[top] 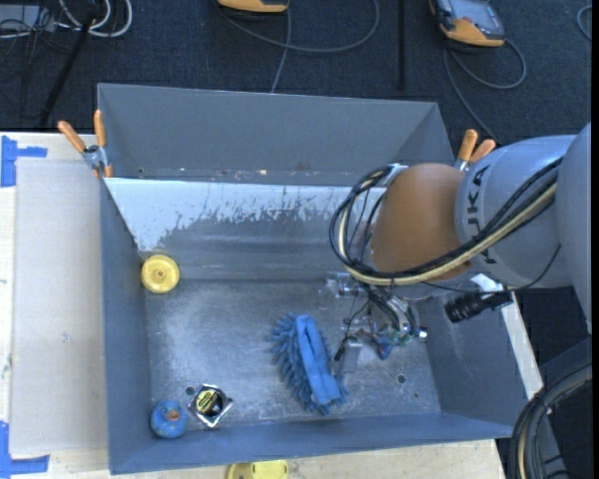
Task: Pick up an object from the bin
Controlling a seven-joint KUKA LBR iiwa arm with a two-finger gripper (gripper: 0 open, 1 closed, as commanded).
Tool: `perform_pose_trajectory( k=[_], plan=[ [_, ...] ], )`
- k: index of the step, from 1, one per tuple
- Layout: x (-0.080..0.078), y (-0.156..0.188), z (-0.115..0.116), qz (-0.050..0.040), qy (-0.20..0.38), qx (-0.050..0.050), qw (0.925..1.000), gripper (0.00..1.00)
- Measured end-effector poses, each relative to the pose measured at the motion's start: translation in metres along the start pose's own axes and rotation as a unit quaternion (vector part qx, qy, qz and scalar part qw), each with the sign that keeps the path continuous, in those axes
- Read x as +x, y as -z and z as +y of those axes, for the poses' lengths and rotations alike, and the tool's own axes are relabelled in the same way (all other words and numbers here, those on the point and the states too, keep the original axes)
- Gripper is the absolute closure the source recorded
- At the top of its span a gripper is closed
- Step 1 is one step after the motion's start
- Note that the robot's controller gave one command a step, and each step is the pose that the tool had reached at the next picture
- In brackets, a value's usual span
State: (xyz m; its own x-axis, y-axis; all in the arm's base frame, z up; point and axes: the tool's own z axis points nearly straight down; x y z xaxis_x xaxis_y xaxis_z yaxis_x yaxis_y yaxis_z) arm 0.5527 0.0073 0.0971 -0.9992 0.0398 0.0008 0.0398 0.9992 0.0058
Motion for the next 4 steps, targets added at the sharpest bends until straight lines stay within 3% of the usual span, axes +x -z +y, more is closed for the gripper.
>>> perform_pose_trajectory(
  k=[1, 2, 3, 4],
  plan=[
    [0.000, -0.020, -0.024, 0.0002, -0.027, 0.003, 0.9996, 0.00],
    [-0.018, -0.025, 0.011, -0.0006, 0.036, 0.004, 0.9993, 0.00],
    [-0.023, -0.020, 0.035, -0.0008, 0.201, 0.002, 0.9795, 0.00],
    [-0.013, -0.025, 0.062, 0.0004, 0.229, 0.003, 0.9735, 0.00]
  ],
)
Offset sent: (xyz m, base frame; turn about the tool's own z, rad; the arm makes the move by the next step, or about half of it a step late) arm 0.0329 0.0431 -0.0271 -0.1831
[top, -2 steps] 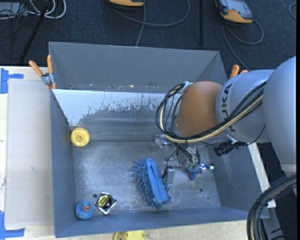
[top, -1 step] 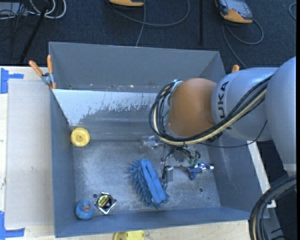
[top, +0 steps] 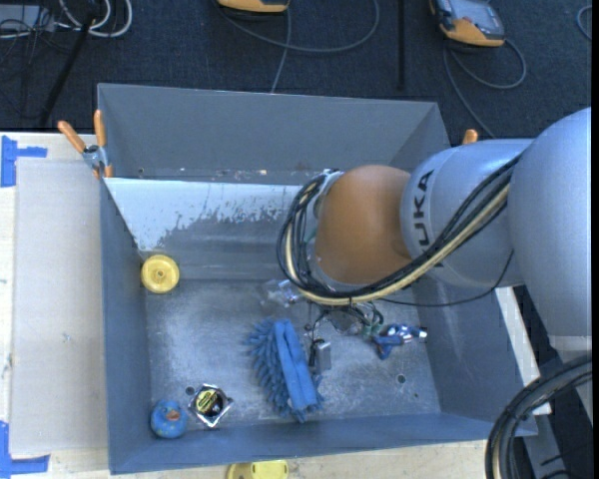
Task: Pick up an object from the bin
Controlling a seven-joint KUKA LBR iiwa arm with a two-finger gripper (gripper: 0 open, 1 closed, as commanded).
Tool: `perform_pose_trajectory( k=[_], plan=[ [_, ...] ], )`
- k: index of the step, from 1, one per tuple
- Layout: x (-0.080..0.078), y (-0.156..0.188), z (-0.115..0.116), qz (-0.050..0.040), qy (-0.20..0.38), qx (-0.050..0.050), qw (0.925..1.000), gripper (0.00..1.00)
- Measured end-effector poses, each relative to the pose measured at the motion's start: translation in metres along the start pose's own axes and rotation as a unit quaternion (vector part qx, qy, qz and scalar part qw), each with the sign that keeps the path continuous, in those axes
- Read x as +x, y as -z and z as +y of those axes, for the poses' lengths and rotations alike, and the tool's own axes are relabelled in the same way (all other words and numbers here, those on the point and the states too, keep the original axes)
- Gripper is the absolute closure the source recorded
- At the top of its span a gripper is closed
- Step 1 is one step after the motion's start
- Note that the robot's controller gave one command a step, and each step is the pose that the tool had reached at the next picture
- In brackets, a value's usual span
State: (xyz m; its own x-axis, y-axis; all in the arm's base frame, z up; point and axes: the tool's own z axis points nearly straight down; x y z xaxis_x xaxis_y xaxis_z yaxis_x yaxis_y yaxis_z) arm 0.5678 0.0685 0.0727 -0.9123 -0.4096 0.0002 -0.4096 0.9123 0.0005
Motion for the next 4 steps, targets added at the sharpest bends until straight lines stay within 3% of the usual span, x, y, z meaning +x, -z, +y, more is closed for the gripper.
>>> perform_pose_trajectory(
  k=[1, 2, 4],
  plan=[
    [-0.0023, -0.0013, 0.0118, -0.0004, 0.057, 0.000, 0.9984, 1.00],
    [0.0010, -0.0018, 0.0054, -0.0006, 0.088, 0.000, 0.9961, 0.00],
    [-0.0052, 0.0016, 0.0123, 0.0007, 0.115, 0.000, 0.9934, 0.00]
  ],
)
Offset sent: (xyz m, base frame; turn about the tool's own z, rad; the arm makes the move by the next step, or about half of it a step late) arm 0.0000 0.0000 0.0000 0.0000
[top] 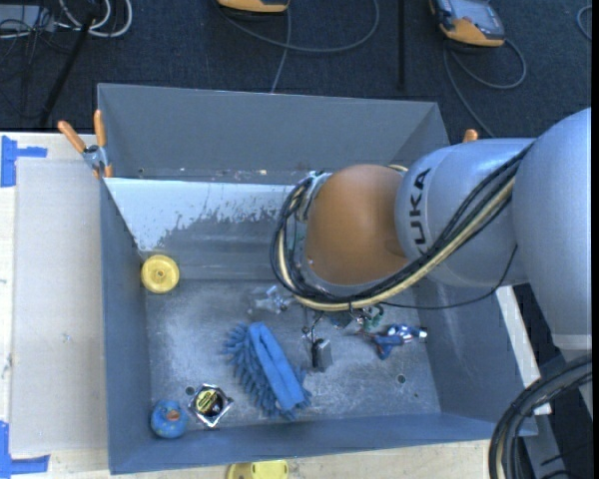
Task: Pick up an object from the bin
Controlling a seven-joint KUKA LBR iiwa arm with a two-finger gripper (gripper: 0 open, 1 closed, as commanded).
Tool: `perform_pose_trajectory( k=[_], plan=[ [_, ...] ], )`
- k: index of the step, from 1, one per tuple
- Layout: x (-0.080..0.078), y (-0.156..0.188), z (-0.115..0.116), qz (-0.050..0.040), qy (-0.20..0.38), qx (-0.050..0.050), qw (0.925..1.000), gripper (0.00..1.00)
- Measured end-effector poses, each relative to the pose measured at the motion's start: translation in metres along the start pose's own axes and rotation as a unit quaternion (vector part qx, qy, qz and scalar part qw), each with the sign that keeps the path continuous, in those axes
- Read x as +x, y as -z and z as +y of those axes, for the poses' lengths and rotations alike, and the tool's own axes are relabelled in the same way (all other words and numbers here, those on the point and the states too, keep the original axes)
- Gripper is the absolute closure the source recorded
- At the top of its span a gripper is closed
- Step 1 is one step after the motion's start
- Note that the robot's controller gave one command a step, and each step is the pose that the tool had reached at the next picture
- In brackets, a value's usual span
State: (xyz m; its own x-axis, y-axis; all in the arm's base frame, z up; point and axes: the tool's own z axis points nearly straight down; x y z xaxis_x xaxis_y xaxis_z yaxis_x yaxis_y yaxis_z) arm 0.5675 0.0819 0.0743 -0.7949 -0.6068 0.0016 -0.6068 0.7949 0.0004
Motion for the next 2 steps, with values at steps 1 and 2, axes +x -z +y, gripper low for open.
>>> perform_pose_trajectory(
  k=[1, 2],
  plan=[
    [-0.004, 0.035, 0.049, 0.0003, 0.064, -0.001, 0.9980, 0.00],
    [-0.019, 0.024, 0.043, -0.0022, 0.074, 0.000, 0.9972, 0.00]
  ],
)
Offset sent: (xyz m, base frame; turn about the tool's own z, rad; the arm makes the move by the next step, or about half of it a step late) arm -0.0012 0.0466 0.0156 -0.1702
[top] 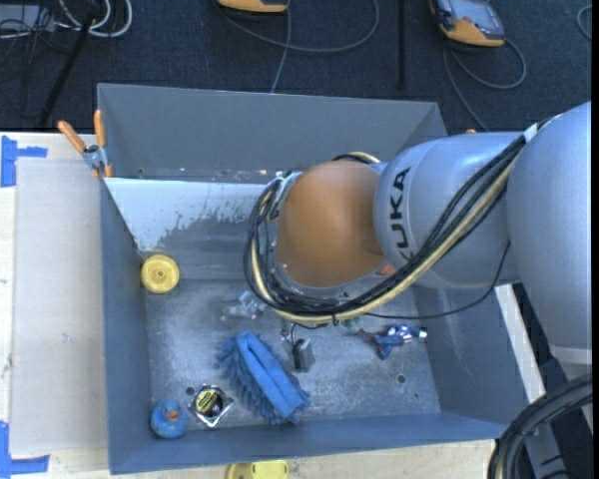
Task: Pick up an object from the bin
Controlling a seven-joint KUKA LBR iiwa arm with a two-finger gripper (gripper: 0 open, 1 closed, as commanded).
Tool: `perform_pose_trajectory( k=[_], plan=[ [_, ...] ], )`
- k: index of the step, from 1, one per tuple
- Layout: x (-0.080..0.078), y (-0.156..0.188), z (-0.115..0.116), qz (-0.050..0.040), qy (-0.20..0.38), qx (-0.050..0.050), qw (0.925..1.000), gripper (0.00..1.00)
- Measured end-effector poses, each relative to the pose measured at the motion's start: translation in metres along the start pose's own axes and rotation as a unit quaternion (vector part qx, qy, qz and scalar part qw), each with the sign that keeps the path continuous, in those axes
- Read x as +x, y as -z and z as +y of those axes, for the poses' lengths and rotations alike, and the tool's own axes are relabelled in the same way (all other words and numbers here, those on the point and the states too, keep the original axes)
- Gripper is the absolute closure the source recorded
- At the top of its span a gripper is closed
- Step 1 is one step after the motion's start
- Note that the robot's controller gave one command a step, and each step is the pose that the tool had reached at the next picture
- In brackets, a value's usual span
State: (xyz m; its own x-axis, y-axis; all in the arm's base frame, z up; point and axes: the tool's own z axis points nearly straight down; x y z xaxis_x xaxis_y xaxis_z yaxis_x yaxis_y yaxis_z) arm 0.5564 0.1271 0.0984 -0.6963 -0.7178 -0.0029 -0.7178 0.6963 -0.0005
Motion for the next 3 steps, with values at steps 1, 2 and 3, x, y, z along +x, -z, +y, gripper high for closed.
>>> perform_pose_trajectory(
  k=[1, 2, 3],
  plan=[
    [0.0012, 0.0008, 0.0166, 0.0018, 0.114, -0.001, 0.9935, 0.00],
    [0.0023, 0.0023, 0.0230, 0.0011, 0.193, -0.002, 0.9813, 0.00],
    [0.0040, -0.0053, 0.0238, 0.0016, 0.093, -0.001, 0.9957, 0.00]
  ],
)
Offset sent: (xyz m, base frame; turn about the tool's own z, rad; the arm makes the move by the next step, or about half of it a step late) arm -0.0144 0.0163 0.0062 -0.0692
